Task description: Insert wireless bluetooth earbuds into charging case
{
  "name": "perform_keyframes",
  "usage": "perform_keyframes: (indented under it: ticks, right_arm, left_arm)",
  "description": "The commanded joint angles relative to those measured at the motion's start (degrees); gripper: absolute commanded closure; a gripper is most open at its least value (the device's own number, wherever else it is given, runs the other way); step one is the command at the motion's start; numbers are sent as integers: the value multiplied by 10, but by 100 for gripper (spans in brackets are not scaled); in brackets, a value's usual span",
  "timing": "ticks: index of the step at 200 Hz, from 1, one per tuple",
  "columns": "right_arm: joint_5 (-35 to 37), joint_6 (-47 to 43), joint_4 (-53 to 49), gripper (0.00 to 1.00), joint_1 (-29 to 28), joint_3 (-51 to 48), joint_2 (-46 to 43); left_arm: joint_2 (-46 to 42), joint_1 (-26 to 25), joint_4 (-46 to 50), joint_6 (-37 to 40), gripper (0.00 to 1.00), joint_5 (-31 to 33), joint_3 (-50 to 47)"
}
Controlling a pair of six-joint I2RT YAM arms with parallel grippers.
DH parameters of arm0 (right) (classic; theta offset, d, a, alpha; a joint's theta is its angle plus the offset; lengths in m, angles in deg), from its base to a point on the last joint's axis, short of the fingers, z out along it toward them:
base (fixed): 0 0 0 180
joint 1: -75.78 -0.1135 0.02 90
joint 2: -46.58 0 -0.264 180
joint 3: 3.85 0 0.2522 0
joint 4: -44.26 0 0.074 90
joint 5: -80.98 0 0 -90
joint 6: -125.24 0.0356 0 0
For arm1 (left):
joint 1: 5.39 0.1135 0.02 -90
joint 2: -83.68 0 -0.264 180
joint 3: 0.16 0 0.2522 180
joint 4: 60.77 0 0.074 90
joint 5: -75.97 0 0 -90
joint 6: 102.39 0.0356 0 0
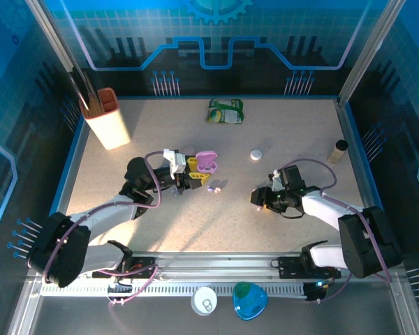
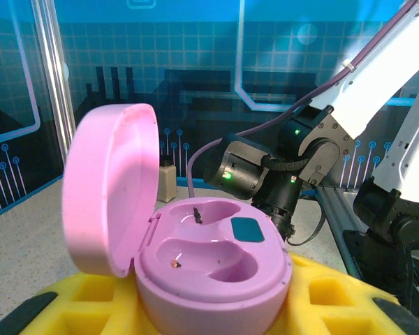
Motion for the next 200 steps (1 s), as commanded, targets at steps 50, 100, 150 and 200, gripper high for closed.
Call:
perform_keyframes:
  ticks: [50,100,150,200]
  right_arm:
    - [-10,16,-1,54,6,-16,5]
    - [-14,21,-1,66,4,-17,4]
    - [-5,20,-3,75,3,-15,15]
    - [6,19,-3,79,-4,-11,23]
  left_arm:
    - [5,-3,-28,-18,66,-21,6]
    - [7,-3,-28,-18,66,-23,6]
    - [1,-3,-27,-16,66,-23,1]
    - [2,-3,-27,-15,66,-23,-1]
